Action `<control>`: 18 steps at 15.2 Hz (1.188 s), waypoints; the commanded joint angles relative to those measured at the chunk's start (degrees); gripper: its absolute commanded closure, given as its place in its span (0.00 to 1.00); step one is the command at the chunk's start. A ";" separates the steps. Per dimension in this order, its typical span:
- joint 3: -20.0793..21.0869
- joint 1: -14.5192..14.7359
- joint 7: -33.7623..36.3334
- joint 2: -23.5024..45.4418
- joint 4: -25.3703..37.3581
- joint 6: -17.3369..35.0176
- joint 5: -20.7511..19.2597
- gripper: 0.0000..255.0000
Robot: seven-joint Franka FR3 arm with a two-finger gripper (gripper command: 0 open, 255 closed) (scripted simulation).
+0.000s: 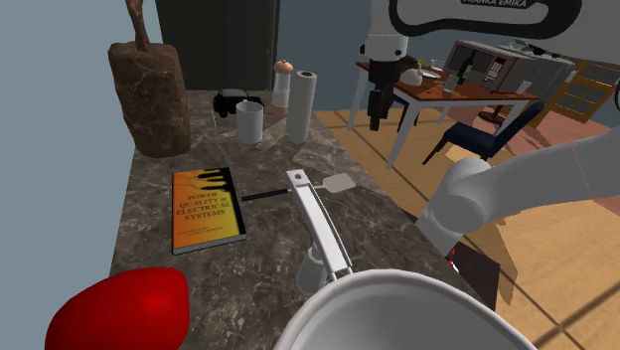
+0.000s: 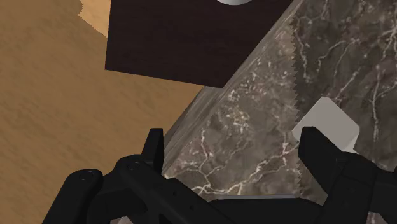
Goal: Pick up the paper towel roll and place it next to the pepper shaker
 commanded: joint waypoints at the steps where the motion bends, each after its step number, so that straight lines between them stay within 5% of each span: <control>1: 0.00 0.00 0.00 0.00 0.00 0.00 0.00 0.00; 10: 3.31 -0.15 5.94 19.29 19.97 0.56 0.82 0.00; 18: 5.56 -0.11 11.04 36.91 43.01 -3.93 -0.52 0.00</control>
